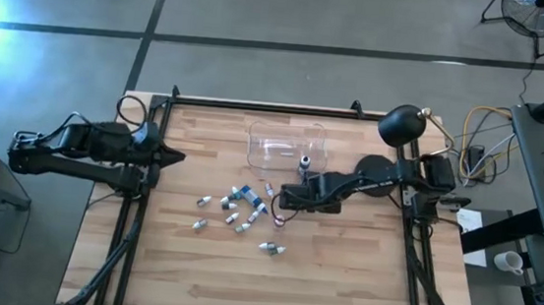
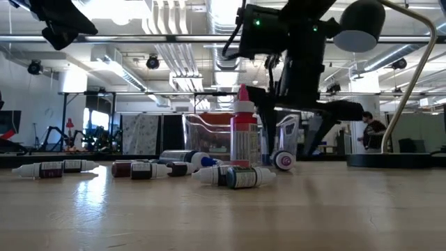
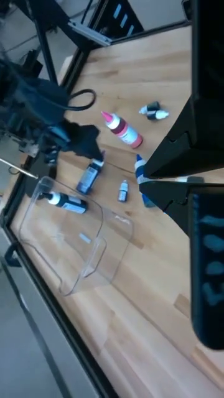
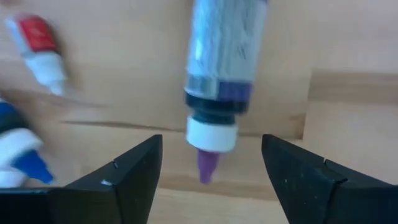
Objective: Pick & Place food coloring
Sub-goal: Put the large purple food coloring bottle into the transparent bin
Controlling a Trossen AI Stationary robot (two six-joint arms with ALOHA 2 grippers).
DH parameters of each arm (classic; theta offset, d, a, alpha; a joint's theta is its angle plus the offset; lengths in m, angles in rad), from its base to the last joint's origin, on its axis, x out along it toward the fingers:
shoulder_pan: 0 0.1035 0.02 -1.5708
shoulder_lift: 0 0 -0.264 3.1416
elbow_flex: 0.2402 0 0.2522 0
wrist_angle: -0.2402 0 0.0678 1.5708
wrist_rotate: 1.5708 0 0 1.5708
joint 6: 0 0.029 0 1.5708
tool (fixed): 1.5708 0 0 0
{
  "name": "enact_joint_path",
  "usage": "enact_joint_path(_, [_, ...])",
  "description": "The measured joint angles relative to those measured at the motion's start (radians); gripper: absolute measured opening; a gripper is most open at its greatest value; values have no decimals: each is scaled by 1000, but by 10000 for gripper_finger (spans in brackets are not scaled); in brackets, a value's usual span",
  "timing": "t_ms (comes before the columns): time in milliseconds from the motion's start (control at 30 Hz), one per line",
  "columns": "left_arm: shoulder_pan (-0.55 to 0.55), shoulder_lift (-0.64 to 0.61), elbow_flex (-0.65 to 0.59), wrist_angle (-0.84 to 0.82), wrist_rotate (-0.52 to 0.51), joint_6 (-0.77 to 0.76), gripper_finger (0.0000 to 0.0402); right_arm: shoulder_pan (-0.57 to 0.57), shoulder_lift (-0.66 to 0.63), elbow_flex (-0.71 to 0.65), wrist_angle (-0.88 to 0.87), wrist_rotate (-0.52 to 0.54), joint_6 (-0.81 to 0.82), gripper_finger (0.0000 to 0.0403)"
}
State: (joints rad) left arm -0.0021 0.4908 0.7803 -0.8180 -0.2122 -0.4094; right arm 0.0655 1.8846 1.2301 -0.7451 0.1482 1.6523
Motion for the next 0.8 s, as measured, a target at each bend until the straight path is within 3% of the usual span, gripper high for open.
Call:
enact_joint_path(200, [0,-28,0,-29,-41,14,0,-11,52,8,2,4,24,245])
enact_joint_path(700, [1,-109,-1,-58,-190,63,0,-16,107,88,-79,58,28,118])
enact_joint_path(800, [1,-110,-1,-58,-194,69,0,-25,94,88,-88,80,31,109])
